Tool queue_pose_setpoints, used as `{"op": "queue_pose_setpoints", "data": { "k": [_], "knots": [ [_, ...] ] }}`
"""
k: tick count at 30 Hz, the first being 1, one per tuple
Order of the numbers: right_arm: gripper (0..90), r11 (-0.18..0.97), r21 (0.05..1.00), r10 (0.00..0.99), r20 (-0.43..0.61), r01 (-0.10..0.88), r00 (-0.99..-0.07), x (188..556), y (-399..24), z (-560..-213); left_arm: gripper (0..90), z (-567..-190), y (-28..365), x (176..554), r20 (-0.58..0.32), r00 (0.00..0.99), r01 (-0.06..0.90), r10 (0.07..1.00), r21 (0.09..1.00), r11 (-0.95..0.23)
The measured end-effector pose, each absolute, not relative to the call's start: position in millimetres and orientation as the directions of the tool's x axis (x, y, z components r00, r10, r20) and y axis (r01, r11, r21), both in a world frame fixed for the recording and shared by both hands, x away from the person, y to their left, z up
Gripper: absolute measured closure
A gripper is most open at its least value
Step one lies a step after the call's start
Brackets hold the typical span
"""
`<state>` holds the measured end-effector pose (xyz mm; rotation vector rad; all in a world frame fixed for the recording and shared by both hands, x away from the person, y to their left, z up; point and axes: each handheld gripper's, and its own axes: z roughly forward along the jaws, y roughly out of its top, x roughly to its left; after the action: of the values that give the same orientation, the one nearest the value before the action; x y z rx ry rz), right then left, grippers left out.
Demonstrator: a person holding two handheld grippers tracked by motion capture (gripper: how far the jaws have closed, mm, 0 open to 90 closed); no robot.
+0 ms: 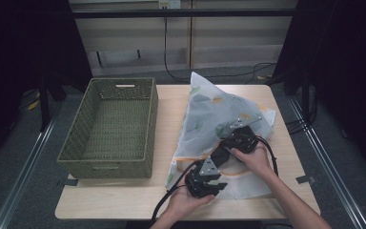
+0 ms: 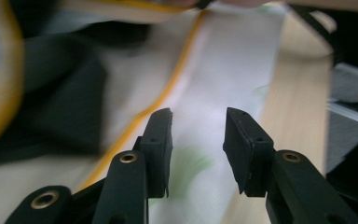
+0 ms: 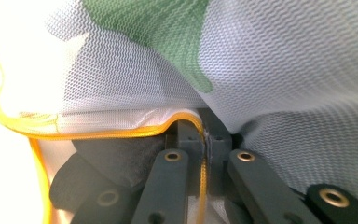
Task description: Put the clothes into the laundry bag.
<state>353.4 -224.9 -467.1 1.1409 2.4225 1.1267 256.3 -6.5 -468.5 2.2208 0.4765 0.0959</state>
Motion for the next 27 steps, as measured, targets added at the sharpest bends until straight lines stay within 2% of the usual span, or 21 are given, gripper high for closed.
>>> {"op": "queue_pose_setpoints", "data": {
  "k": [8, 11, 14, 17, 25, 27],
  "knots": [
    [87.2, 0.386, 0.731, 0.733, 0.127, 0.563, -0.668, 342, -231, -461, 62.5, -473, 42, 274, -0.085, 0.883, 0.355, 0.462, 0.764, -0.538],
    [86.1, 0.374, 0.748, 0.727, 0.13, 0.548, -0.674, 337, -235, -456, 61.6, -475, 50, 276, -0.086, 0.882, 0.363, 0.463, 0.751, -0.552],
    [86.0, 0.345, 0.768, 0.724, 0.147, 0.539, -0.674, 330, -240, -447, 63.0, -482, 54, 279, -0.042, 0.876, 0.366, 0.481, 0.708, -0.605],
    [86.5, 0.332, 0.785, 0.708, 0.16, 0.523, -0.688, 318, -243, -439, 69.0, -492, 55, 285, -0.055, 0.87, 0.401, 0.49, 0.658, -0.637],
    [86.7, 0.295, 0.829, 0.675, 0.171, 0.475, -0.718, 282, -252, -415, 73.7, -493, 52, 283, -0.053, 0.865, 0.407, 0.5, 0.658, -0.634],
    [87.4, 0.27, 0.853, 0.676, 0.162, 0.446, -0.719, 280, -257, -399, 77.7, -494, 51, 282, -0.093, 0.875, 0.411, 0.476, 0.662, -0.626]
  ]
}}
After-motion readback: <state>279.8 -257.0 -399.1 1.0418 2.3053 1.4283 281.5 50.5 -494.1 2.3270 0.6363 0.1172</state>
